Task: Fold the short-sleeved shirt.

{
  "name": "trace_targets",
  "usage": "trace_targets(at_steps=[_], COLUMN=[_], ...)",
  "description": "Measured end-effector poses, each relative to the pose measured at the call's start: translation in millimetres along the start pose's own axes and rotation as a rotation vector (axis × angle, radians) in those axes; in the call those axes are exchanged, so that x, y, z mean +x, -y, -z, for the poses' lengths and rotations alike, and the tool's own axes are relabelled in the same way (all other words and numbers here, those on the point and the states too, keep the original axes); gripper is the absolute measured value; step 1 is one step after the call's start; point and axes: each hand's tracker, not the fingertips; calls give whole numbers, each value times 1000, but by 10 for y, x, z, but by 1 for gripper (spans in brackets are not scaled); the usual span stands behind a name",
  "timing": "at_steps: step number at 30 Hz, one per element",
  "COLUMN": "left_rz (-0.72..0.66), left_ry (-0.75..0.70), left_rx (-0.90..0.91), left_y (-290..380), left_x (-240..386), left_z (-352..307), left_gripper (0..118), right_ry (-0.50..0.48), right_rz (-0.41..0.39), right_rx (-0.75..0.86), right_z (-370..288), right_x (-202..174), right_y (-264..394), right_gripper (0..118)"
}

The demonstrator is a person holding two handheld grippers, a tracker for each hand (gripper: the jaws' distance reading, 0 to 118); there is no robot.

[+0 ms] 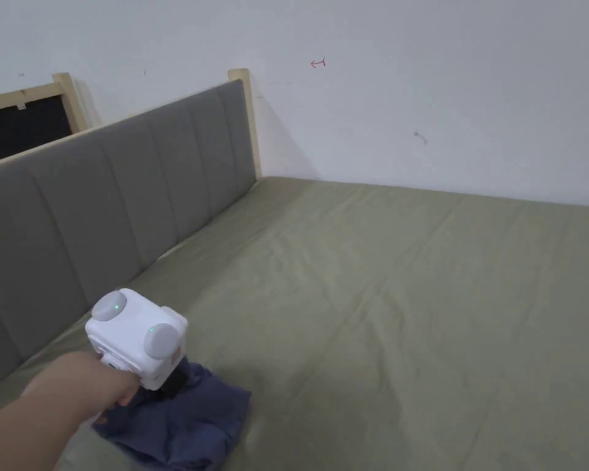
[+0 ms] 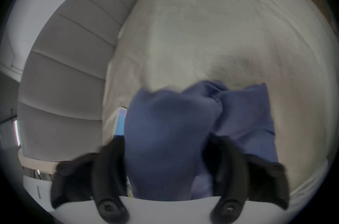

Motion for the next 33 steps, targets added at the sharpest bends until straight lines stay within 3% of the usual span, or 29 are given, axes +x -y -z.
trace_targets(at_steps=[1, 2, 4, 6, 10, 12, 14, 15, 16, 18, 20, 21, 24, 27, 33], left_rz=[-11, -23, -80, -254, -602, -756, -860, -831, -790, -725, -665, -626, -549, -492, -399], left_ry=[-28, -44, -74, -70, 320, 573, 623, 615, 588, 515, 575, 534, 444, 497, 409], left_rx=[26, 49, 121, 232, 459, 499, 608, 634, 671, 764, 882, 943, 1057, 1154, 1335], left_y=[5, 0, 24, 126, 575, 884, 1173, 1261, 1307, 1418, 1500, 1517, 1569, 1606, 1662], left_x=[-35, -75, -168, -230, 19, 286, 723, 872, 1083, 1478, 1759, 1905, 2293, 2453, 2544], left_z=[-39, -86, -256, -515, -1098, -1353, -1618, -1713, -1841, -2105, -2352, -2518, -3038, -3454, -4182], left_gripper=[92, 104, 107, 107, 106, 97, 50, 18, 0, 0, 0, 0, 0, 0, 0], right_ry=[-3, -4, 9, 48, 105, 115, 157, 161, 161, 158, 160, 169, 221, 287, 401], right_rz=[-3, -8, -26, -46, -44, -12, 40, 66, 92, 143, 187, 196, 185, 165, 135], right_rx=[-3, -4, 0, 28, 230, 375, 486, 533, 594, 696, 739, 746, 796, 922, 1182], right_z=[-13, -30, -72, -150, -427, -575, -656, -731, -824, -1013, -1189, -1278, -1533, -1856, -2482], right_x=[-9, -7, -6, 5, 28, 26, 101, 93, 83, 59, 66, 74, 124, 101, -58], right_y=[14, 26, 45, 55, 114, 168, 268, 276, 290, 302, 307, 310, 336, 351, 371], right_gripper=[3, 3, 3, 3, 3, 3, 3, 3, 3, 3, 3, 3, 3, 3, 3])
